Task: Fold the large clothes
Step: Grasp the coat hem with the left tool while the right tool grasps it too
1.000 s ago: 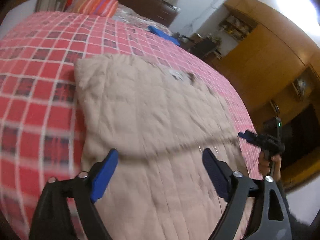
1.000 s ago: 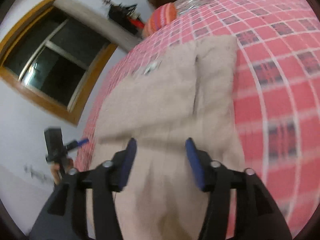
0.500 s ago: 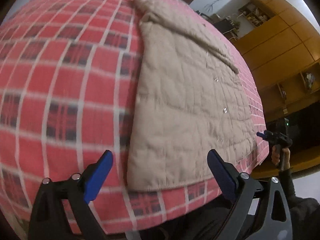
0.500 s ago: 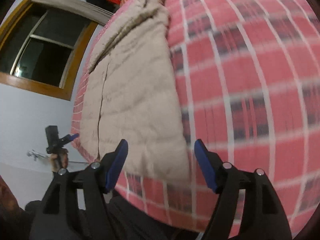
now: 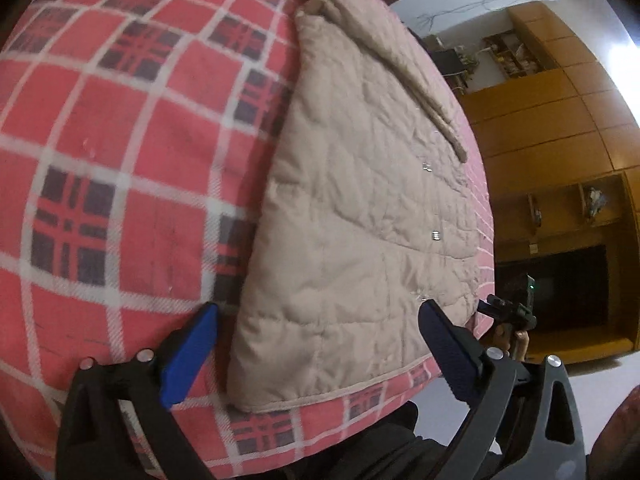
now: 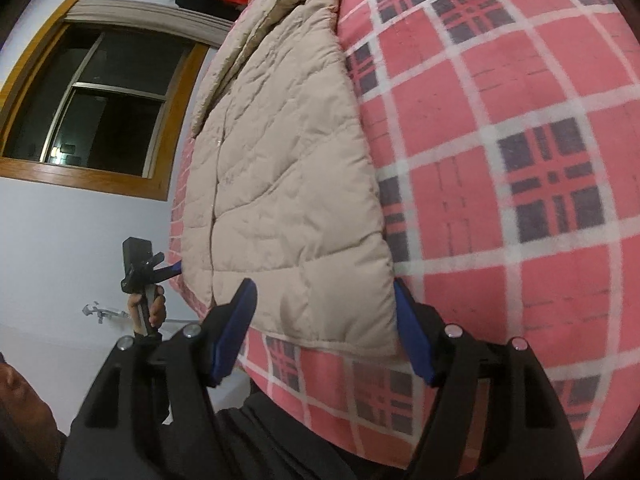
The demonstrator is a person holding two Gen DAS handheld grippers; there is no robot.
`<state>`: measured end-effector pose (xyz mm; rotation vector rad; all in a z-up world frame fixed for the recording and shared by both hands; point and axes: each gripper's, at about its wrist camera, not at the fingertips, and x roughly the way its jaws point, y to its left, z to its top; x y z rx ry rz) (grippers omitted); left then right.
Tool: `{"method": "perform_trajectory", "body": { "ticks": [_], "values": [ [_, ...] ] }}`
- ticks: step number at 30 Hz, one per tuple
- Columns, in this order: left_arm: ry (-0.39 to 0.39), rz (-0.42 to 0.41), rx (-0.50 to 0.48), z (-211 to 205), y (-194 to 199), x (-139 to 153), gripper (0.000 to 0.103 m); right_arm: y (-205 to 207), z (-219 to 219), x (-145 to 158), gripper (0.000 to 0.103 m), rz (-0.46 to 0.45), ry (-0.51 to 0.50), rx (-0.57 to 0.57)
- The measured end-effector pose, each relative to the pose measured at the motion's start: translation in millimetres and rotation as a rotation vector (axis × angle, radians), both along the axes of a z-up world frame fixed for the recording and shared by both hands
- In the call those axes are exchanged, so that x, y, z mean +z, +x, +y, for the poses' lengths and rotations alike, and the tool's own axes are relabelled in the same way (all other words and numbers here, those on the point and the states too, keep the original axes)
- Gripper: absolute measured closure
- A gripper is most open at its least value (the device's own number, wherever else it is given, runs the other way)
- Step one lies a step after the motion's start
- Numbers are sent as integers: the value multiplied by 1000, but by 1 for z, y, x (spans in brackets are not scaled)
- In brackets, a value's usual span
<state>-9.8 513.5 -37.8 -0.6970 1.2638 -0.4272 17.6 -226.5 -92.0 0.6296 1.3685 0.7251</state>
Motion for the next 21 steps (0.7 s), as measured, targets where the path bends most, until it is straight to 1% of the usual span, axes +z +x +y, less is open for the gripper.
{"method": "perform_trajectory", "body": {
  "ticks": [3,5,6,7,8,9,10,12,13,17,19,20,21],
  "values": [
    [6,13,-21,-9,2,-2,5,5,6,0,35,12,22,2],
    [1,11,-31,-11,0,-1,9,8,11,1,35,14,32,2],
    [1,13,-33,-12,0,-1,16,8,13,2,35,15,42,4],
    [-4,15,-34,-10,-1,-2,26,8,14,2,35,15,52,4],
    [-5,19,-33,-9,-2,-3,32,10,14,3,36,14,58,5],
    [-2,26,-33,-6,-4,-5,45,10,14,5,37,12,69,7],
    [-3,29,-32,-3,-5,-7,54,11,15,6,38,11,74,8],
    [-9,33,-20,2,-8,-12,64,12,17,5,41,15,70,10],
    [-13,35,-16,3,-8,-15,66,12,17,4,42,18,69,9],
    [-42,32,-3,6,-9,-22,69,12,15,0,46,29,69,0],
    [-48,32,-2,7,-10,-23,70,11,16,0,52,25,67,4],
    [-51,31,-2,7,-10,-23,72,11,17,-1,64,22,63,9],
    [-52,29,-4,7,-10,-23,77,11,17,-2,81,16,50,9]
  ]
}}
